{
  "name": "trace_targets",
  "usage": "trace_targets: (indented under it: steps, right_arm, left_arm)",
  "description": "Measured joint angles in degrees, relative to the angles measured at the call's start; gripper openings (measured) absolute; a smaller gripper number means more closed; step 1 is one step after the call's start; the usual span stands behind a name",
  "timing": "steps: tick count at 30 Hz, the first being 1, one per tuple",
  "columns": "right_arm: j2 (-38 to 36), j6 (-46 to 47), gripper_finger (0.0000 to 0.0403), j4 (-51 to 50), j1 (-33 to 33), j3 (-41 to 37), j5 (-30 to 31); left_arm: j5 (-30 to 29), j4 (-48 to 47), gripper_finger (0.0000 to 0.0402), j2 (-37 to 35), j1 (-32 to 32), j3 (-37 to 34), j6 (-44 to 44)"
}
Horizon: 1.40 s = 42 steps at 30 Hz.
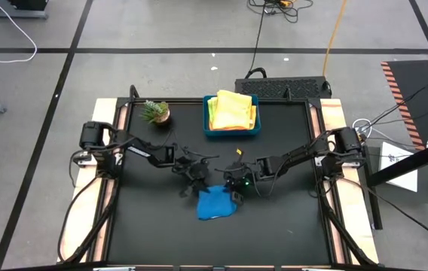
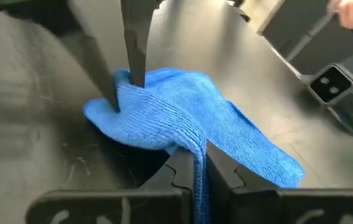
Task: Fold microfiber towels
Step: Stack the blue microfiber cloth on top of the orange microfiber cloth into the blue bin
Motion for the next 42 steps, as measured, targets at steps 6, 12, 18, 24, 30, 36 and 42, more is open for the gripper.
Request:
trace_targets:
  steps: [6, 12, 18, 24, 30, 36, 42]
  right_arm:
    - [-0.23, -1.93, 0.0012, -0.23, 0.02, 0.0, -0.02]
    - [-4.87, -4.54, 0.0005, -4.14, -0.21, 0.0, 0.31]
    - [-15.53, -8.63, 0.0003, -9.87, -1.17, -0.02, 6.32]
    - [-25.98, -13.36, 0.0001, -13.9, -3.66, 0.02, 14.23]
    - [-30.3, -17.92, 0.0001, -14.33, -8.93, 0.07, 13.88]
    - [-29.52, -19.18, 0.0001, -14.73, -16.53, 0.04, 13.44]
    - [-29.5, -16.17, 0.0, -14.2, -25.46, 0.0, 5.63]
  left_arm:
    - [-4.28, 0.47, 0.0009, -0.02, -0.88, 0.0, -1.06]
    - [-10.41, -2.38, 0.0009, -5.02, 0.89, -0.02, -0.93]
    - [-20.51, -7.81, 0.0008, -15.67, 2.39, -0.02, 2.18]
    - [-32.88, -7.95, 0.0005, -24.02, 2.71, 0.03, 8.82]
    - [-36.99, -4.37, 0.0004, -24.97, 4.59, 0.62, 14.12]
    - [-37.33, -8.94, 0.0003, -21.85, 10.1, 6.09, 14.16]
    - [-36.78, -21.77, 0.0003, -16.87, 15.48, 17.24, 12.62]
